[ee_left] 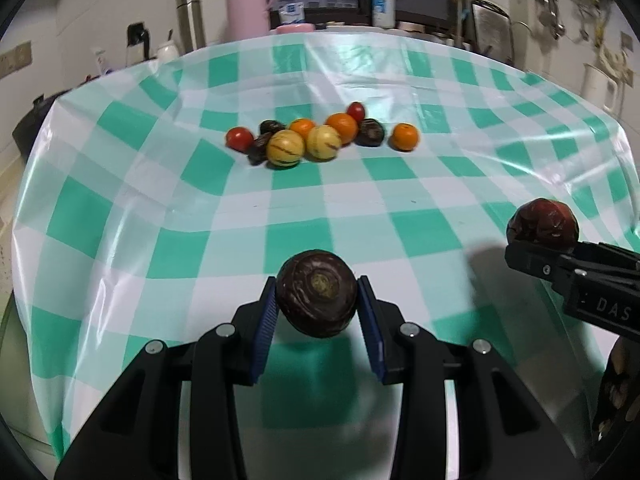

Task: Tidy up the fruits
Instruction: 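Grasp a red date with the right tool while the left tool grasps a dark plum, then carry the date and plum to the white box and open both tools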

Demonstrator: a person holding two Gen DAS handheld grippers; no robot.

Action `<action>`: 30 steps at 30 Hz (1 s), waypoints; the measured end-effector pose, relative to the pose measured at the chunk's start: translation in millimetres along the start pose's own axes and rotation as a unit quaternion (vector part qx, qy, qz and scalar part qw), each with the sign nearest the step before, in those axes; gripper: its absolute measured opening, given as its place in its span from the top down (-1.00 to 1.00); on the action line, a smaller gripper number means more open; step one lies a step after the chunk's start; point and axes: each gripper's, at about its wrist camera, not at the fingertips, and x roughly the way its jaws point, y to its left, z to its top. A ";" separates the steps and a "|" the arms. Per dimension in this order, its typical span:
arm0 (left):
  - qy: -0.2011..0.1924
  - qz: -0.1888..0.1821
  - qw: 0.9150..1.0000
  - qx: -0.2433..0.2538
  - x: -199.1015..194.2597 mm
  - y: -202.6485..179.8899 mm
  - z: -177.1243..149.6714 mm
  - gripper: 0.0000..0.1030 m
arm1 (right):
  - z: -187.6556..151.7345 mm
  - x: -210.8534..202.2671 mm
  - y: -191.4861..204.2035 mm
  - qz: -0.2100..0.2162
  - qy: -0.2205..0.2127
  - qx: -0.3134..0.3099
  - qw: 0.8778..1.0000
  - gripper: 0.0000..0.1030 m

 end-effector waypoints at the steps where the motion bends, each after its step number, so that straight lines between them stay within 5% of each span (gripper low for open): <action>1: -0.002 -0.002 1.000 0.008 -2.9 -6.0 -1.2 0.24 | -4.1 -5.4 -4.1 -0.002 -0.002 0.002 1.000 -0.13; 16: -0.010 -0.027 0.994 0.106 -25.4 -87.8 -13.4 0.24 | -50.3 -75.3 -69.6 -0.044 -0.035 0.027 0.998 -0.13; 30: -0.004 -0.068 0.976 0.207 -40.3 -181.2 -28.2 0.24 | -98.5 -140.8 -154.2 -0.088 -0.073 0.096 0.989 -0.13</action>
